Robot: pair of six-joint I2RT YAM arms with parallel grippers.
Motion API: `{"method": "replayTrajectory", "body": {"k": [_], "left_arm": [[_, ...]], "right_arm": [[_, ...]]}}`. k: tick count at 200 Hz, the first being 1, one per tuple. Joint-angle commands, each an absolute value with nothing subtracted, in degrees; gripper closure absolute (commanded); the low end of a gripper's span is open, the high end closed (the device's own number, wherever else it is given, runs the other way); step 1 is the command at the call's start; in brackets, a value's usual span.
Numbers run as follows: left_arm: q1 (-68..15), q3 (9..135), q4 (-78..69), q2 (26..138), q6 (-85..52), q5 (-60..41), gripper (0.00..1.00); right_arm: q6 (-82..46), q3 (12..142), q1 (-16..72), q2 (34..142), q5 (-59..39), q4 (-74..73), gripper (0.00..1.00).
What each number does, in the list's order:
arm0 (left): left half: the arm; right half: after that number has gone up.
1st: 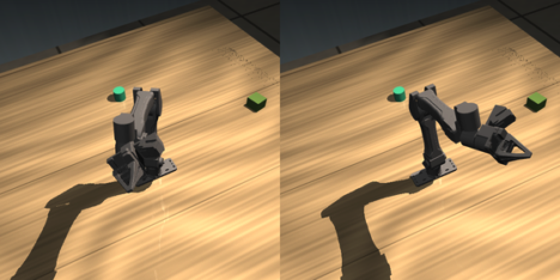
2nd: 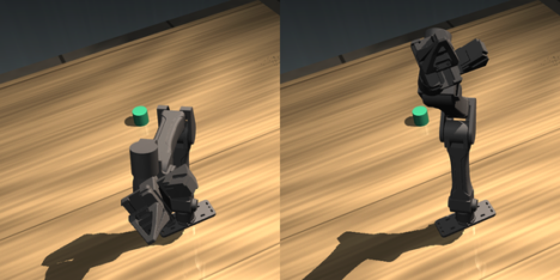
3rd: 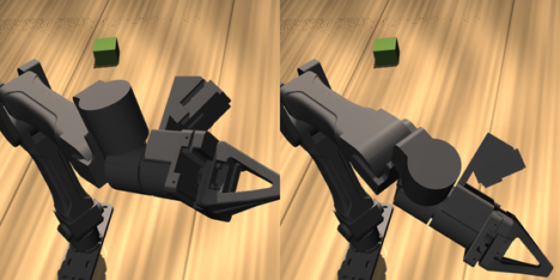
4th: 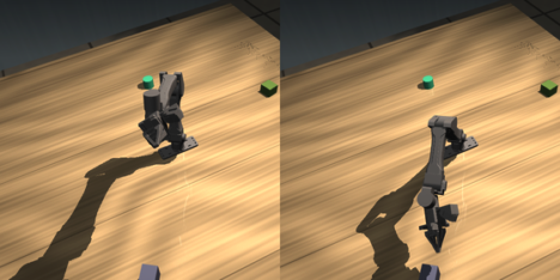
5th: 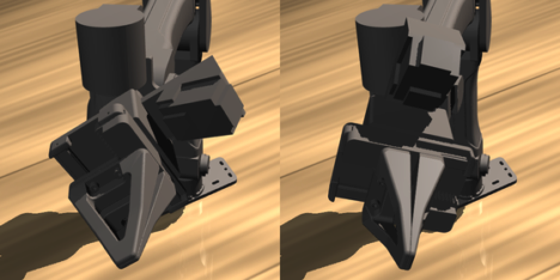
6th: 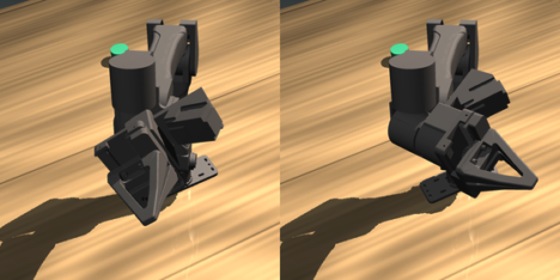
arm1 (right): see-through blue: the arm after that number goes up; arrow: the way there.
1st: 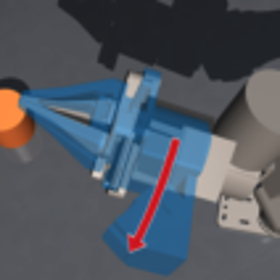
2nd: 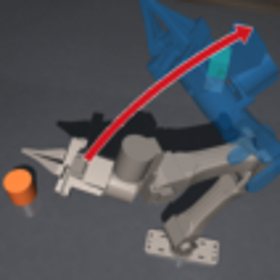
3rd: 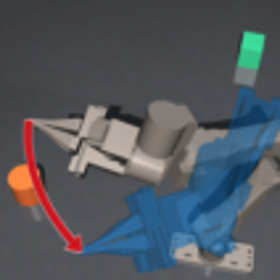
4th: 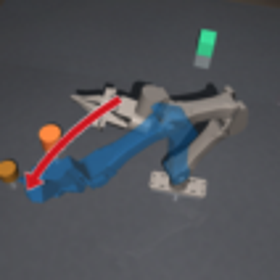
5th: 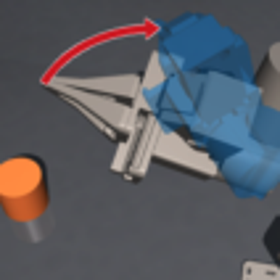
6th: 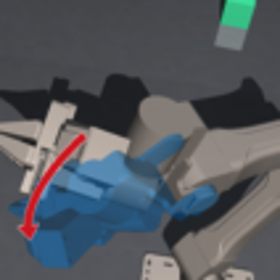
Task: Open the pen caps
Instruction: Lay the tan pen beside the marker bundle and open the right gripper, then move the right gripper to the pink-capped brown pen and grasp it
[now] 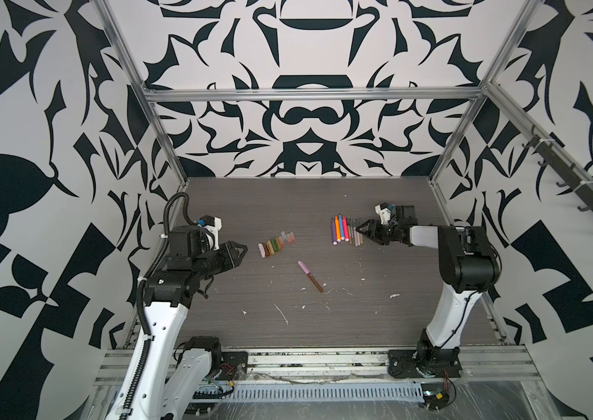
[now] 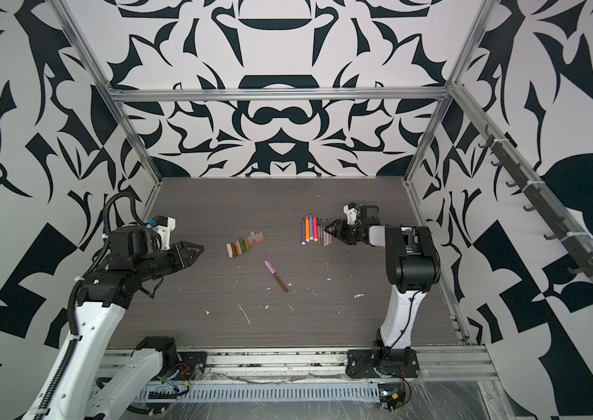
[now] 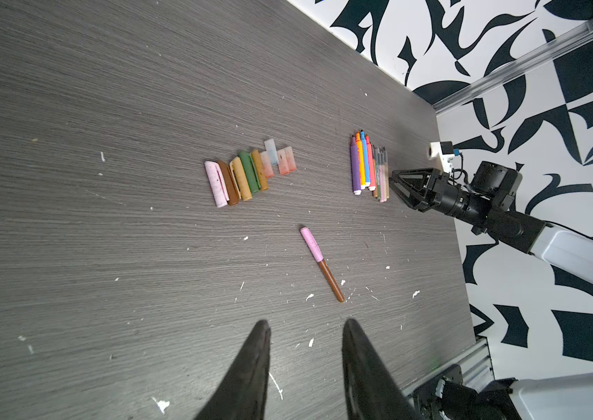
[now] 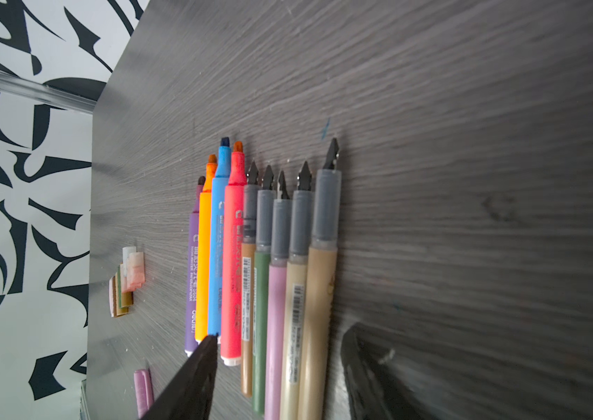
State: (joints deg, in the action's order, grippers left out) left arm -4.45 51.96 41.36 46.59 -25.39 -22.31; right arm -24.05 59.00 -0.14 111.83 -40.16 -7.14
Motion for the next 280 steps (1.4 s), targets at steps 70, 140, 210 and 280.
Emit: {"method": "replayTrajectory", "body": {"k": [70, 140, 210, 280], "left_arm": [[-4.2, 51.4, 41.7, 46.1, -24.5, -22.8, 0.64], [-4.0, 51.2, 41.3, 45.7, -24.5, -23.0, 0.64], [-4.0, 51.3, 41.3, 45.7, -24.6, -22.9, 0.65], [-4.1, 51.2, 41.2, 45.2, -24.6, -22.9, 0.65]], "right_arm": [[-25.5, 46.5, -0.4, 99.1, -30.9, -11.3, 0.5], [-19.0, 39.5, 26.8, 69.5, -15.6, 10.4, 0.58], [-20.5, 45.1, 53.8, 82.8, -2.1, 13.2, 0.64], [-20.1, 52.1, 54.7, 90.8, 3.6, 19.4, 0.63]]}}
